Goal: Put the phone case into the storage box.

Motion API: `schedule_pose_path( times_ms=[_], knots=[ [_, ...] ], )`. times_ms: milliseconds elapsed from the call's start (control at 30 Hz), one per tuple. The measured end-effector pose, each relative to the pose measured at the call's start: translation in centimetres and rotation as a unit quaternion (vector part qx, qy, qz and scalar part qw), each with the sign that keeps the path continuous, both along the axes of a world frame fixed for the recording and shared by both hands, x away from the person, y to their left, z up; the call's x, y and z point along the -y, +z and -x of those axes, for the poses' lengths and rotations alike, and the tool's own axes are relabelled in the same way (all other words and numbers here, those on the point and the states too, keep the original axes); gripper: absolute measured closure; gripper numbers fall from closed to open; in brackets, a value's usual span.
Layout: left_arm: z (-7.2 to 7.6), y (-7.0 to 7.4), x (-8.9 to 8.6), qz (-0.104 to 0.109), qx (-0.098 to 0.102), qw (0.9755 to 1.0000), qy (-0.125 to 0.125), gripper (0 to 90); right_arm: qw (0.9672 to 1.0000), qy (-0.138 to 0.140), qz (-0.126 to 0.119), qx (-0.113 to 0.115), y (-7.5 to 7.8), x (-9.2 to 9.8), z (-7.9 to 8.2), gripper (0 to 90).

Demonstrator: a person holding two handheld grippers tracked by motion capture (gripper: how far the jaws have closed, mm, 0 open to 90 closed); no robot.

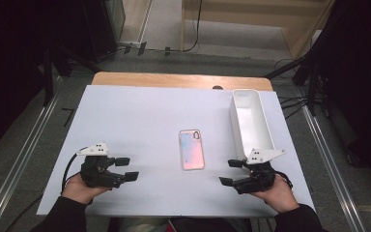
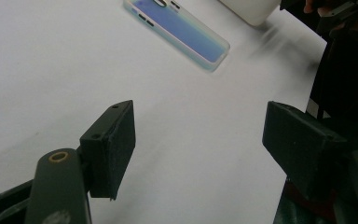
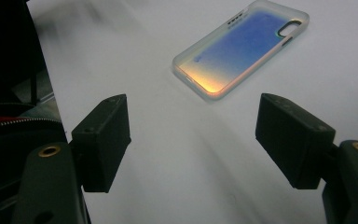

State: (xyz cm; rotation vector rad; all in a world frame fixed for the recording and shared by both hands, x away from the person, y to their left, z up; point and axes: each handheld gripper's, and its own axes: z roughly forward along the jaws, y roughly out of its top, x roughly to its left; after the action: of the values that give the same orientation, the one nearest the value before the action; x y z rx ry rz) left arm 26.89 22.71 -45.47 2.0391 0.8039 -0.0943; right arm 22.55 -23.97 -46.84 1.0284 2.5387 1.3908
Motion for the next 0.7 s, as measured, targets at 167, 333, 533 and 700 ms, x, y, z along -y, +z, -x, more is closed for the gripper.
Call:
schedule_pose_path(
  times_ms=[167, 333, 533, 700],
  knots=[
    [-0.01, 0.04, -0.01, 0.003, -0.001, 1.0000, -0.001, 25.5, 1.0000, 0.005, -0.001, 0.001, 0.00, -0.05, 0.01, 24.9],
    [-0.09, 0.00, -0.05, 0.000, -0.004, 1.0000, 0.000, 25.4, 1.0000, 0.008, 0.000, -0.005, 0.00, -0.07, -0.01, 24.9],
    [-0.14, 0.01, -0.10, 0.003, -0.006, 1.0000, 0.004, 25.5, 0.9999, 0.010, 0.001, -0.008, -0.02, -0.12, -0.02, 24.9],
    [-0.12, 0.00, -0.07, 0.003, -0.006, 1.0000, 0.003, 25.5, 0.9999, 0.010, 0.000, -0.008, -0.02, -0.12, -0.01, 24.9]
  ],
)
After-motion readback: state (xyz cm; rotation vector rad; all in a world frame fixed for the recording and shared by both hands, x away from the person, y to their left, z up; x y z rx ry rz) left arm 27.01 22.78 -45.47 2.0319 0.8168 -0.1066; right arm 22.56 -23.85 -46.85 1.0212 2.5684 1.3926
